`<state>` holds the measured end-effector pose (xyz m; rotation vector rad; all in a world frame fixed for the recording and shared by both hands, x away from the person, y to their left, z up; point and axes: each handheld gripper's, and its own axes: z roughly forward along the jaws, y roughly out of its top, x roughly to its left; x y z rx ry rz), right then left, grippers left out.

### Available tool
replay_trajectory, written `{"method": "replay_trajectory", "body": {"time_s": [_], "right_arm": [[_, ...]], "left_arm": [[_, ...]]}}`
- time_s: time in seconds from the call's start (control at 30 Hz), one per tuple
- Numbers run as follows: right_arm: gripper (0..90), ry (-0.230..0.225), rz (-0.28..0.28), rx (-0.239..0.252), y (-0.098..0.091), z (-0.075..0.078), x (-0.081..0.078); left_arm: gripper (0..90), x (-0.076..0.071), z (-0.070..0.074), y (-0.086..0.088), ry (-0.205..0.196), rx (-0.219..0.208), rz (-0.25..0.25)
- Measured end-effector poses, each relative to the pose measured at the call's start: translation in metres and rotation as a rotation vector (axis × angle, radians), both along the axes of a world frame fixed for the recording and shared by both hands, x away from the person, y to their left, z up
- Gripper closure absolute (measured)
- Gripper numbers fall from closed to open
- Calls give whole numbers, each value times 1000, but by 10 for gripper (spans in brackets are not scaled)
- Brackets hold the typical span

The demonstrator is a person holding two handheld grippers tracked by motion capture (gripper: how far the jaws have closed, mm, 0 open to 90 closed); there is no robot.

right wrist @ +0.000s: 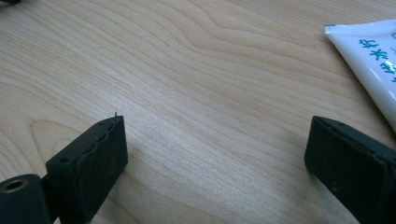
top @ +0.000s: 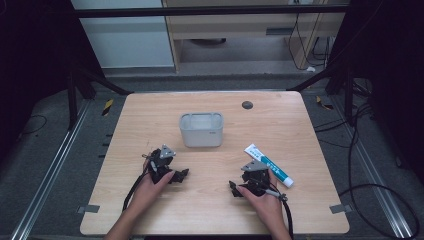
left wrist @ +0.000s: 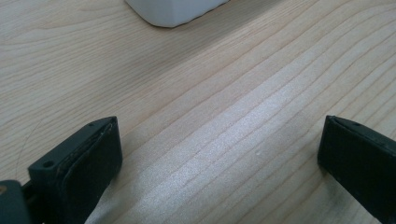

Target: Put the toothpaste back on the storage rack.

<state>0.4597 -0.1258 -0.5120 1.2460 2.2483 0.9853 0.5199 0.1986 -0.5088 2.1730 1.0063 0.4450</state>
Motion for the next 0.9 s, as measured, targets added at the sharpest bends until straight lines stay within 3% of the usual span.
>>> {"method": "replay_trajectory", "body": {"time_s": [0.17, 0.27, 0.3, 0.37, 0.4, 0.6, 0.63, 0.7, 0.9], "right_arm": [[67, 0, -1, 3, -1, 0, 0], [115, 7, -10, -12, -3, 3, -1], [132, -9, -35, -53, -7, 9, -5], [155, -10, -37, -70, -10, 11, -6], [179, 4, -46, -80, -18, 21, -5], [279, 28, -56, -117, -35, 44, -4], [309, 42, -55, -133, -42, 54, -2], [296, 69, -50, -160, -47, 62, 1], [246, 82, -49, -199, -60, 78, 14]], "left_arm": [[0, 0, 0, 0, 0, 0, 2], [0, 0, 0, 0, 0, 0, 2], [0, 0, 0, 0, 0, 0, 2], [0, 0, 0, 0, 0, 0, 1], [0, 0, 0, 0, 0, 0, 1], [0, 0, 0, 0, -1, 1, 0], [0, 0, 0, 0, 0, 1, -1], [0, 0, 0, 0, -1, 1, 0], [0, 0, 0, 0, -1, 1, -1]]}}
